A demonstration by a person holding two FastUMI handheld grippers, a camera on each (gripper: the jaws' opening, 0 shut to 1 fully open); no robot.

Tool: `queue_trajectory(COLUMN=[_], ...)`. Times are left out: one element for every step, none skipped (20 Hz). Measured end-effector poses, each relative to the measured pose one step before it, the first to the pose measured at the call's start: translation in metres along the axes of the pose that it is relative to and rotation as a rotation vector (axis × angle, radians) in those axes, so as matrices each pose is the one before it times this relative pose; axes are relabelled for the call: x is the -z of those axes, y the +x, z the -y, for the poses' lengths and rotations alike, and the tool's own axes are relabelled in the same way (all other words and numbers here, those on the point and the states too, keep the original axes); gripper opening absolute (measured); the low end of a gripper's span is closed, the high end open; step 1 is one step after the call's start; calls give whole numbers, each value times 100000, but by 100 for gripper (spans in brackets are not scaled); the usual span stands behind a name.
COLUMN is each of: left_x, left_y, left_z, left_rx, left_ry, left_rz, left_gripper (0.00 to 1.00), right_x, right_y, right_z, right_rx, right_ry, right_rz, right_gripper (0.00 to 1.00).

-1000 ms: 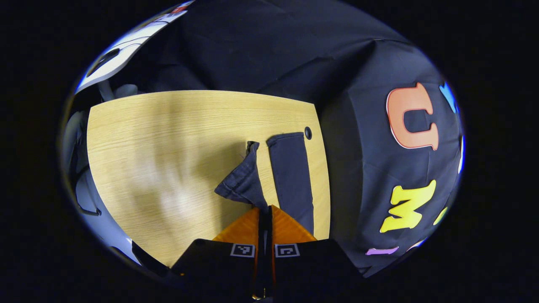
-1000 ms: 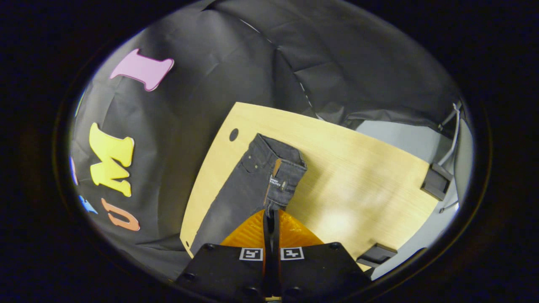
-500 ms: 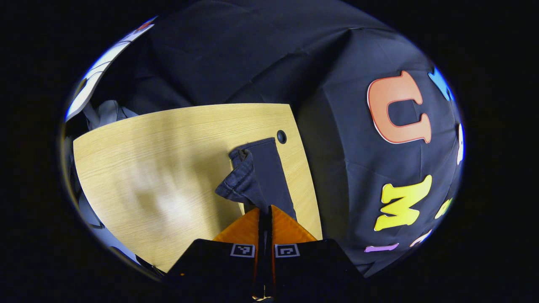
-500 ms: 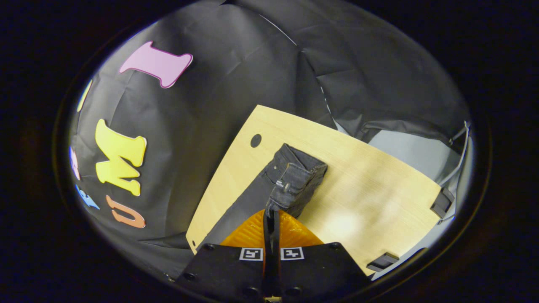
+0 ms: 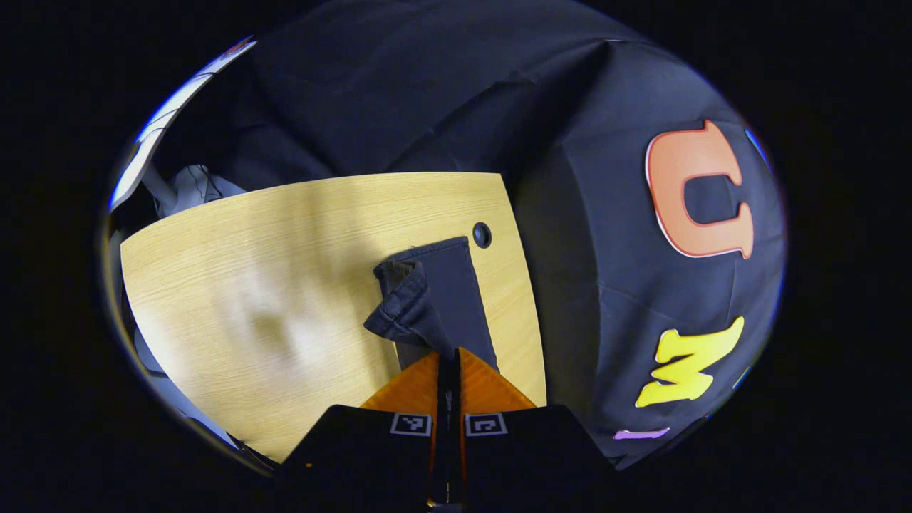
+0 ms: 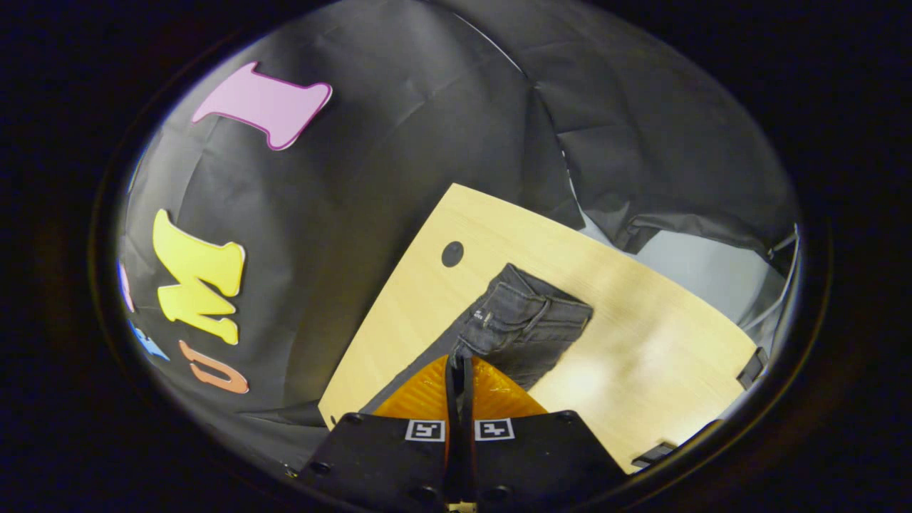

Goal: Grasp the waist and the cuffs of the jeans and fold them to make the two legs overlap; first hold the waist and fold one-third of the jeans toward the cuffs, then hold the cuffs and fold the remaining one-third in the same direction to finish folding.

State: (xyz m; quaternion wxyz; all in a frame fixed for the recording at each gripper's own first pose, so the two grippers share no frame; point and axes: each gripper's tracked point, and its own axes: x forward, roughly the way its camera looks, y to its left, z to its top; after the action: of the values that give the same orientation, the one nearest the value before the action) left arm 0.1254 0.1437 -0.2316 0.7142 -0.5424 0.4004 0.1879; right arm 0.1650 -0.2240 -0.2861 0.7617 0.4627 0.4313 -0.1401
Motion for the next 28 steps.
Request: queue_trajectory(left_x=[-131, -111, -106, -149, -270, -87, -158, -364, -213, -217, -193, -369, -89, -101, -270, -232, -219, -155, -299, -94, -57, 100, 63, 239, 141, 105, 362, 233], left_y=[847, 899, 965, 887, 871, 1058, 1055, 950, 1078, 1138, 1082, 1187, 1074, 1035, 888, 874, 604, 572, 367, 417, 232, 91, -114, 25, 144, 515, 112, 157], left_z=[121, 149, 420, 331, 122, 509, 512, 289, 485, 326, 113, -13, -101, -302, -195, 124, -82, -84, 47, 220, -21, -230, -427, -105, 0, -297, -290, -22], left_rx=[-1144, -838, -577, -814, -839, -557, -184, -32, 713, 670, -531, -949, -1575, -2161, -1164, -1237, -782, -427, 855, 906, 315, -372, -1095, -1141, -1322, -2294, -2405, -1274], left_ry=[-1415, -554, 176, 1657, 2521, 2163, 1471, 1403, 1803, 1980, 2477, 3182, 3518, 2790, 1070, 250, 53, -460, -653, -582, 426, 948, 395, 712, 985, 1368, 1722, 692], left_rz=[-925, -1584, -945, -1772, -1144, -1295, -1349, -1427, -1446, -1618, -1770, -1653, -1520, -2146, -1090, -601, -204, -270, -381, -514, -1015, -1175, -957, -1063, -308, -949, -783, 578], left_gripper=[4, 4, 4, 4, 4, 4, 4, 4, 4, 4, 4, 4, 4, 4, 4, 3, 4, 4, 3, 3, 3, 3, 4, 4, 4, 4, 5, 6], right_x=[-332, -107, -226, -237, -262, -259, -102, -29, -38, -147, -112, -51, -129, -52, 117, -26, -21, 173, -70, 69, 21, -87, -52, 100, 116, 191, -89, -8], right_y=[959, 712, 870, 957, 813, 749, 783, 454, 745, 848, 685, 592, 702, 696, 640, 771, 707, 603, 617, 164, 350, 552, 582, 366, 332, 123, -91, 3], right_z=[-146, -202, -136, 22, -54, -43, 139, 104, 31, 51, 67, 298, 300, 148, 89, 173, 240, 139, 248, 83, 85, 191, 167, 127, 175, 53, 35, -200], right_rx=[242, -84, -6, 329, -69, 94, 481, 604, 439, 409, 317, 480, 682, 972, 1097, 820, 713, 491, 432, 39, 129, -110, 6, 164, 597, 656, 436, -565], right_ry=[375, 462, 94, -24, 381, 457, -187, 11, 75, -259, -614, -743, -973, -944, -404, -420, -52, 56, 120, -8, 977, 1510, 1354, 1196, -62, -1061, -1377, -968], right_rz=[-310, -84, 257, 190, 235, 334, -49, -140, -435, -404, -174, -141, -382, -324, -464, -383, -384, -241, 47, 25, 72, -312, -145, -245, -407, -476, 53, 162], right_gripper=[1, 1, 1, 1, 1, 0, 0, 1, 0, 0, 1, 1, 1, 1, 1, 1, 1, 1, 1, 1, 1, 0, 4, 1, 1, 1, 1, 5])
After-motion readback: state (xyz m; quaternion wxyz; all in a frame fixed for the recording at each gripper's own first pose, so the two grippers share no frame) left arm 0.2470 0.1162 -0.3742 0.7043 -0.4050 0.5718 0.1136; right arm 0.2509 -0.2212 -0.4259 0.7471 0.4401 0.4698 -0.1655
